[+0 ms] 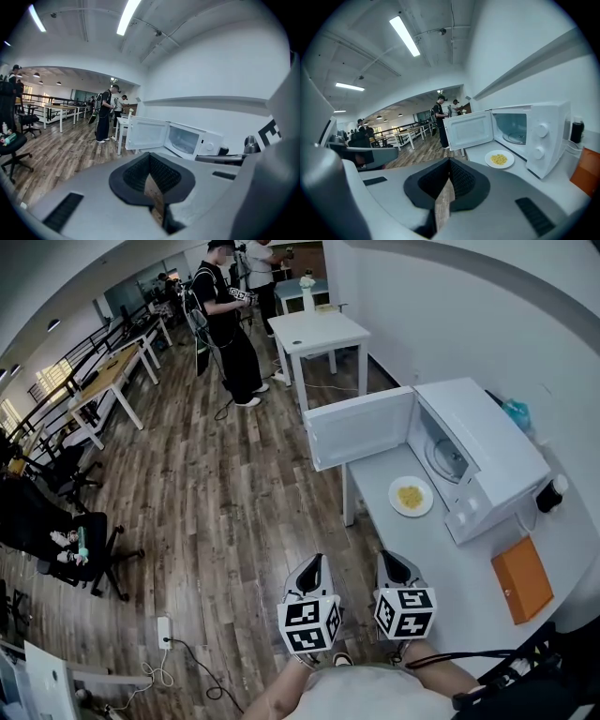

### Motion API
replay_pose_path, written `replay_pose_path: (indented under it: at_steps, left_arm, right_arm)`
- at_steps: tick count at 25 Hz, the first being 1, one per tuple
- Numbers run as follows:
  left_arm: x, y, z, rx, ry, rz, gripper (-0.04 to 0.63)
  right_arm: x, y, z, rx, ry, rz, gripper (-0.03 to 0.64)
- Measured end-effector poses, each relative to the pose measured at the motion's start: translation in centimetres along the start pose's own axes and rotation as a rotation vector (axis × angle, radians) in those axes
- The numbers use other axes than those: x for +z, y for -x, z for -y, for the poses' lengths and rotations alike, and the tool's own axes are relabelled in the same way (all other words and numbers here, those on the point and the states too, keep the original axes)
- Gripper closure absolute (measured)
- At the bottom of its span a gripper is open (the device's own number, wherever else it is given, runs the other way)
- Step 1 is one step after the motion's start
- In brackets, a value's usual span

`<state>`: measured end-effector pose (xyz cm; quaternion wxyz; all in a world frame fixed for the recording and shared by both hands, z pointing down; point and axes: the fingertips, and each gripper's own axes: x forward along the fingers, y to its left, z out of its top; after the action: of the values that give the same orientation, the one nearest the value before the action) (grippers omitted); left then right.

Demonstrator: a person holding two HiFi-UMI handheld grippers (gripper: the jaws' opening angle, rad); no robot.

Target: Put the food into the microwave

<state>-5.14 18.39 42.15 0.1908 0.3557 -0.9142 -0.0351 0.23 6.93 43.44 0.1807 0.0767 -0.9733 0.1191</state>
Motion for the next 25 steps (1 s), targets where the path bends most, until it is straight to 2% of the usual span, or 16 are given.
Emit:
replay_pose_path:
  at_steps: [16, 25]
  left_arm:
    - [-0.2, -3.4, 1.3, -0.068, -0.003, -0.039, 0.592]
    - [1.6, -10.3, 0.3, -0.144, -0.044, -0.038, 0.592]
  right_arm:
    - [0.2, -1.0, 2.5, -0.063, -0.030, -0.009, 0.601]
    - [1.6, -6.4, 4.9, -0.139, -0.057, 0.020, 0.601]
